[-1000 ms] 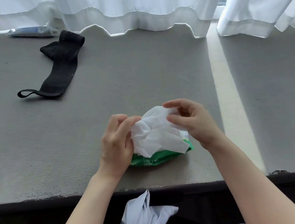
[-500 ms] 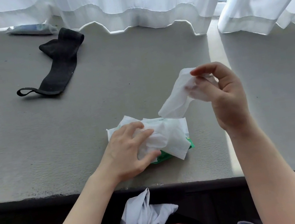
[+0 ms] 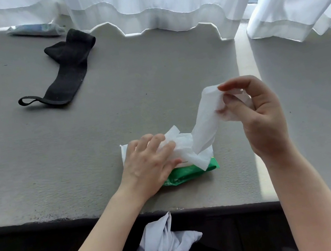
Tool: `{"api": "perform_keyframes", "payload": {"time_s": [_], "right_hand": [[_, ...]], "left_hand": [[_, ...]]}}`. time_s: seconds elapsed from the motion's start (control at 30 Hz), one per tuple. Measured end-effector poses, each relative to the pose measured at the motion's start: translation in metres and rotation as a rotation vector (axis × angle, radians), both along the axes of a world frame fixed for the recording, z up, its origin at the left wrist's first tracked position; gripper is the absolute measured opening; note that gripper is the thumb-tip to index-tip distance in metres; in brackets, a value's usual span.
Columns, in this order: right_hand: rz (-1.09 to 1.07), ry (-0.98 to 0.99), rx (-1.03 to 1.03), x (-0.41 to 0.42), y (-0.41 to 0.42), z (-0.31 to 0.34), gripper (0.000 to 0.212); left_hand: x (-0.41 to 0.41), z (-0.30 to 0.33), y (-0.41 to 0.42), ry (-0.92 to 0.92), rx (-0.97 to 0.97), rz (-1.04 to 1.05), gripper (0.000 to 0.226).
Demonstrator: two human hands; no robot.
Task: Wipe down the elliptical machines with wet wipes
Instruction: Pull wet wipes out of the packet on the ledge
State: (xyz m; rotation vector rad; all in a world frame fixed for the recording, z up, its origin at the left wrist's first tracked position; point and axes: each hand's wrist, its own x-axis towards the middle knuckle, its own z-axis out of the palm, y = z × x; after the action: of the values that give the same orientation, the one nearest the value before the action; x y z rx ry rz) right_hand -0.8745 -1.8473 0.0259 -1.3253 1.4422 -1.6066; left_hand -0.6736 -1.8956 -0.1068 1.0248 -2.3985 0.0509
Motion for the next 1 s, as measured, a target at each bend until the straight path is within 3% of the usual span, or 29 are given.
{"api": "perform_keyframes", "payload": {"time_s": [0.1, 0.3, 0.43, 0.5, 0.57, 0.63, 0.7, 0.83, 0.9, 1.0], "right_hand": [[0.005, -0.024, 0.002, 0.004, 0.002, -0.001, 0.024], [0.130, -0.190, -0.011, 0.024, -0.003, 0.012, 0.035], [0.295, -0.248, 0.028, 0.055, -0.006, 0.022, 0.033], [0.357, -0.228, 0.036, 0.071, -0.008, 0.027, 0.028], [0.371, -0.180, 0.052, 0.084, -0.010, 0.033, 0.025], [0.375, -0.111, 0.101, 0.093, -0.013, 0.034, 0.028], [0.416, -0.031, 0.184, 0.104, -0.017, 0.029, 0.031], [0.609, 0.067, 0.391, 0.130, -0.024, 0.007, 0.039], [0.725, 0.142, 0.409, 0.145, -0.023, -0.004, 0.039], [0.874, 0.245, 0.360, 0.167, -0.023, -0.011, 0.036]], "left_hand": [[0.011, 0.007, 0.013, 0.097, 0.144, 0.012, 0.057], [0.017, 0.052, 0.017, 0.578, 0.368, 0.039, 0.050], [0.023, 0.099, 0.015, 1.121, 1.037, -0.096, 0.074], [0.033, 0.112, 0.016, 1.215, 1.254, -0.181, 0.057], [0.043, 0.122, 0.021, 1.329, 1.300, -0.087, 0.041], [0.055, 0.124, 0.027, 1.551, 1.198, 0.093, 0.026], [0.066, 0.126, 0.030, 1.622, 0.991, 0.213, 0.019], [0.094, 0.127, 0.045, 1.499, 0.607, 0.444, 0.010], [0.108, 0.129, 0.062, 1.456, 0.429, 0.596, 0.011], [0.126, 0.122, 0.098, 1.250, 0.153, 0.877, 0.013]]}}
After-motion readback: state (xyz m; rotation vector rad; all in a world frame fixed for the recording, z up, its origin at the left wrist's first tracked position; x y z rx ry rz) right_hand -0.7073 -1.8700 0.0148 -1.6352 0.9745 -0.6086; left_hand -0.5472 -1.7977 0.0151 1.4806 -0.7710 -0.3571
